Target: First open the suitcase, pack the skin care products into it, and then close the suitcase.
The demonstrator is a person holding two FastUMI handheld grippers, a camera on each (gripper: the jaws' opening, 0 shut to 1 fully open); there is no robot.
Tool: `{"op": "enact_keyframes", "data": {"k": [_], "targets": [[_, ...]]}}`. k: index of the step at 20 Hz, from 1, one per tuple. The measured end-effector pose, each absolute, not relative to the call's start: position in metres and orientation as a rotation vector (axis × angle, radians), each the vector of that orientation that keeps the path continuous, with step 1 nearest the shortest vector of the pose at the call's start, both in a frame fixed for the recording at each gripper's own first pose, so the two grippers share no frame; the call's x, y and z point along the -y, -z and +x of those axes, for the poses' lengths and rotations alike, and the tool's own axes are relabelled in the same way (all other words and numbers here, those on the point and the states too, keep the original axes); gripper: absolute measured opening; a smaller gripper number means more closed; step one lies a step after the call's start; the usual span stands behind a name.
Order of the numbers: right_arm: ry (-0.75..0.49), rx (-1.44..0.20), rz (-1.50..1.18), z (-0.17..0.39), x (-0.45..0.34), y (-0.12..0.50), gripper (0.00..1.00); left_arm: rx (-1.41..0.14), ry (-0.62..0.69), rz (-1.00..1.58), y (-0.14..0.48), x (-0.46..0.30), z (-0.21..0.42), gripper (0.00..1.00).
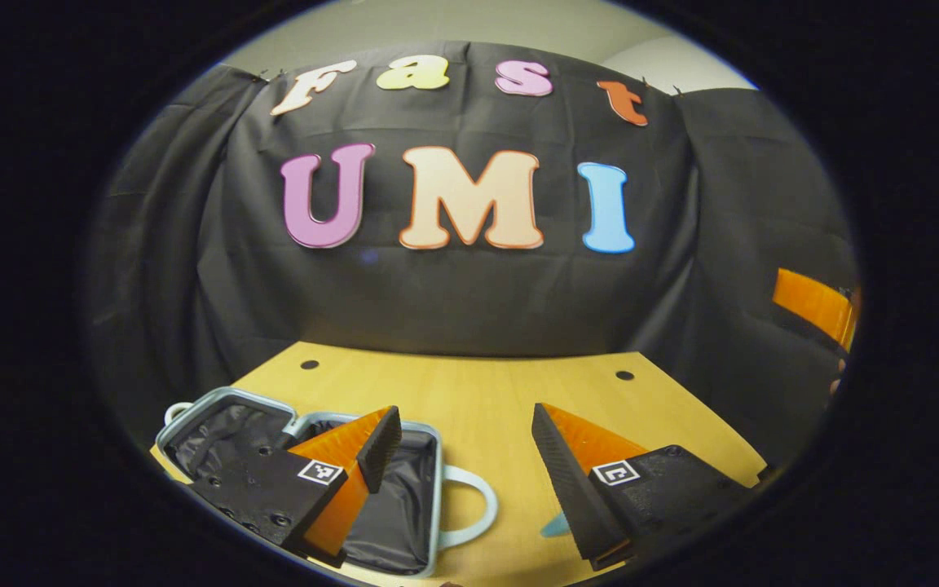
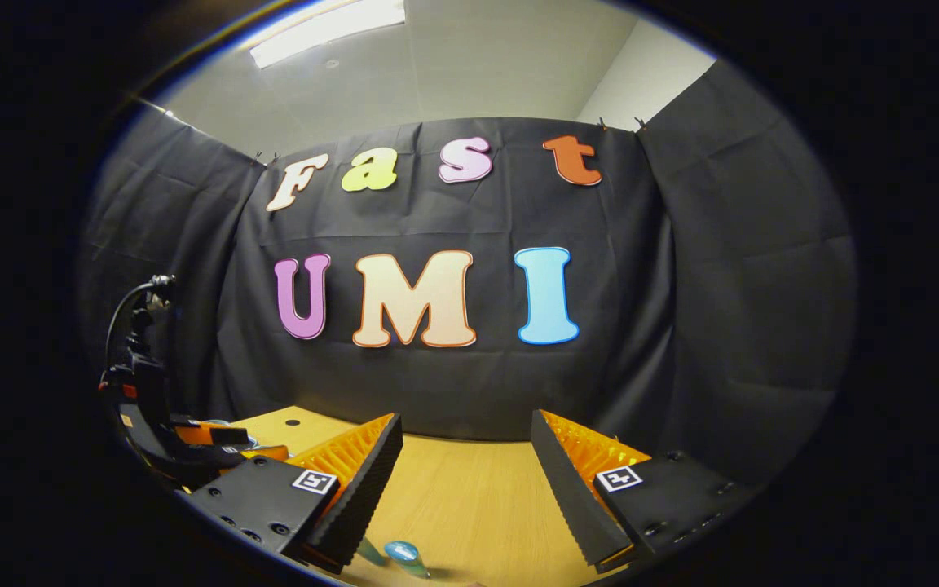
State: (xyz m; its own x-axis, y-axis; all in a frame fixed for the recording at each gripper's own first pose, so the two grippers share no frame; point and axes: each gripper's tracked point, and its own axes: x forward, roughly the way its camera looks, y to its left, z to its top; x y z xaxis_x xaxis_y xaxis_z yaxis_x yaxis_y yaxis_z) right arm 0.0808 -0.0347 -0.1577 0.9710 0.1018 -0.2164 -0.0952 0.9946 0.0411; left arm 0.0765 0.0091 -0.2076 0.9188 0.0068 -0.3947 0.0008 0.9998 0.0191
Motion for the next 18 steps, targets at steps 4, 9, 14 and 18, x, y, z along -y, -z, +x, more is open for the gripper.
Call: {"op": "enact_keyframes", "data": {"k": [4, 9, 14, 18], "targets": [[-0.089, -0.237, 0.015, 0.071, 0.048, 0.163, 0.99, -0.494, 0.062, -0.003, 0.249, 0.028, 0.064, 0.95], [-0.062, -0.252, -0.012, 0.062, 0.065, 0.168, 0.99, -0.604, 0.120, -0.010, 0.300, 0.055, 0.053, 0.95], [-0.049, -0.293, -0.035, 0.054, 0.074, 0.184, 0.99, -0.694, 0.135, -0.022, 0.348, 0.065, 0.041, 0.95], [-0.064, -0.313, -0.061, 0.051, 0.071, 0.194, 0.99, -0.750, 0.129, -0.035, 0.382, 0.070, 0.033, 0.87]]}}
